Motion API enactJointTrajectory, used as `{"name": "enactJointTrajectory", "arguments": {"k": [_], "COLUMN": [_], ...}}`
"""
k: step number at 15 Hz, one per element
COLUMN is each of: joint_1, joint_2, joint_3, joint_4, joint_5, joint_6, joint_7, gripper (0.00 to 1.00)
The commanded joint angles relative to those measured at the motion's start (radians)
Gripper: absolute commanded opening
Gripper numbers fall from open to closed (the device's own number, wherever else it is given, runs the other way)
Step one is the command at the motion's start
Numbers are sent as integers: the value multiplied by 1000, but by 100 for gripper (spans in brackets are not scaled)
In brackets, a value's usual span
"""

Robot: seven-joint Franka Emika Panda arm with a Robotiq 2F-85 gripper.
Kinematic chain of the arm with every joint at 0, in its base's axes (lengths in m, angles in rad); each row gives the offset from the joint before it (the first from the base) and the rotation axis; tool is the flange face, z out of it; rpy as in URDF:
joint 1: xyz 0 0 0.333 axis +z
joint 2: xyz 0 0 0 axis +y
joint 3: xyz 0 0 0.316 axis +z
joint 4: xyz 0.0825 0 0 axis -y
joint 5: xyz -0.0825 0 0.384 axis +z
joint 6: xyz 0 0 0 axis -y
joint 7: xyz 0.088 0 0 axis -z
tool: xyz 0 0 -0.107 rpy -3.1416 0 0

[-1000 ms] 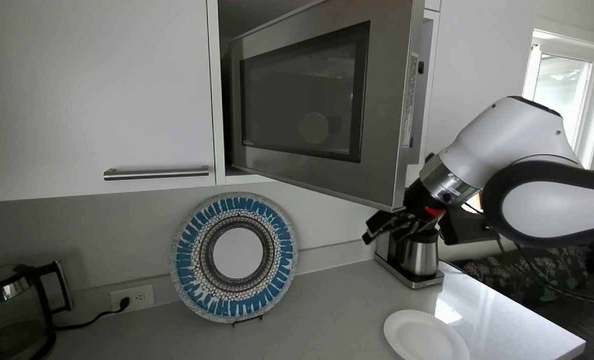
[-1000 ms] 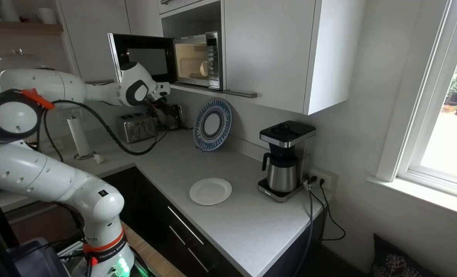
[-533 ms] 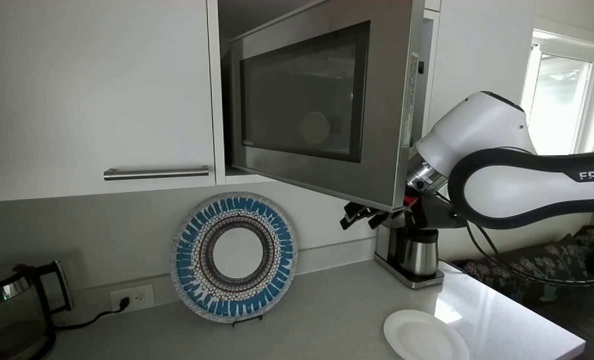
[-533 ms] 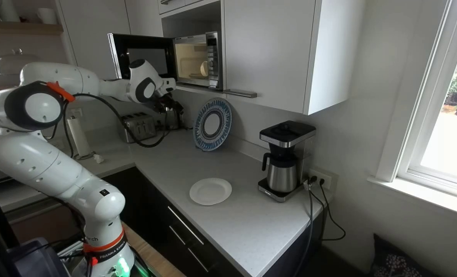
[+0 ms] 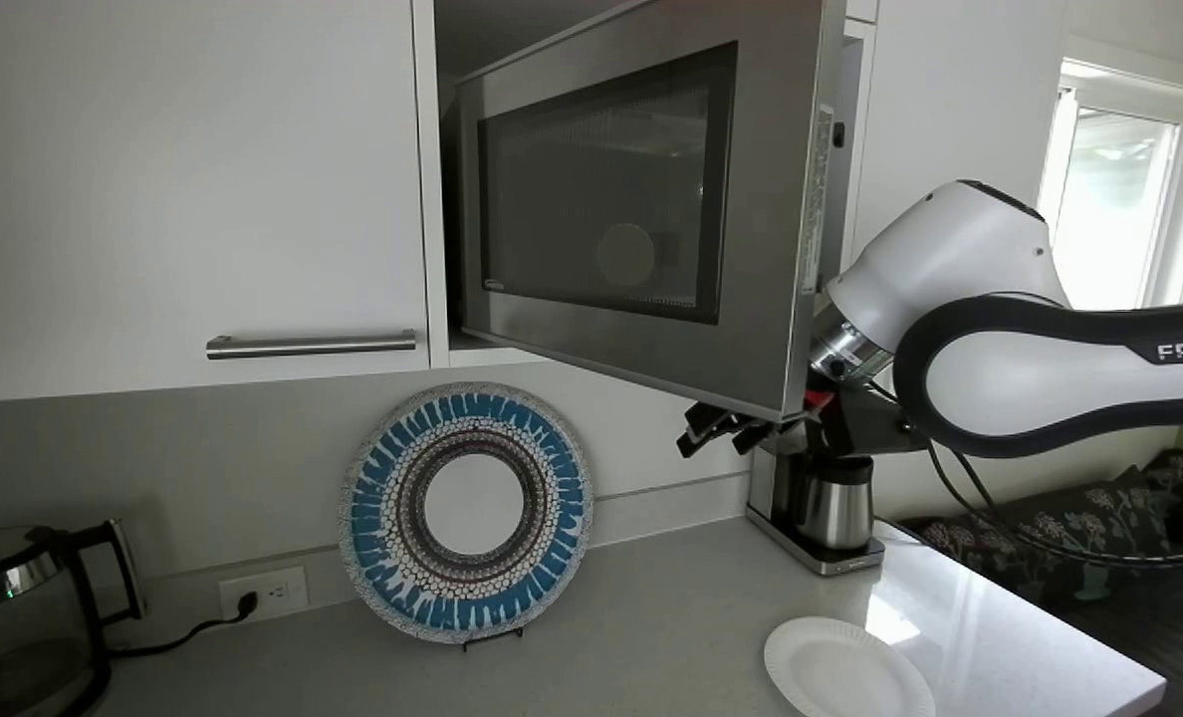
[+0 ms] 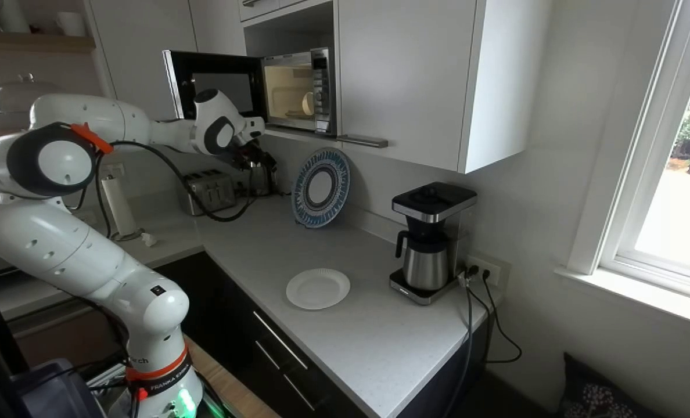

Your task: Put the cup in the microwave upright

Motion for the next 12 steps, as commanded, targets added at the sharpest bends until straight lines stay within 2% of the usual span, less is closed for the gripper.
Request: {"name": "enactJointTrajectory", "arguments": {"k": [1,5,7,12], "joint_1": [11,15,8,2], "joint_2": [-39,-80,-90,-37], "joint_3": [12,18,19,-20], "joint_4": [52,163,231,340], "joint_5": [-106,-227,-297,-454], "joint_6": [-131,-348,-421,-317], "joint_7": [-67,-161,-218,-408], "gripper": [100,100,100,100]}}
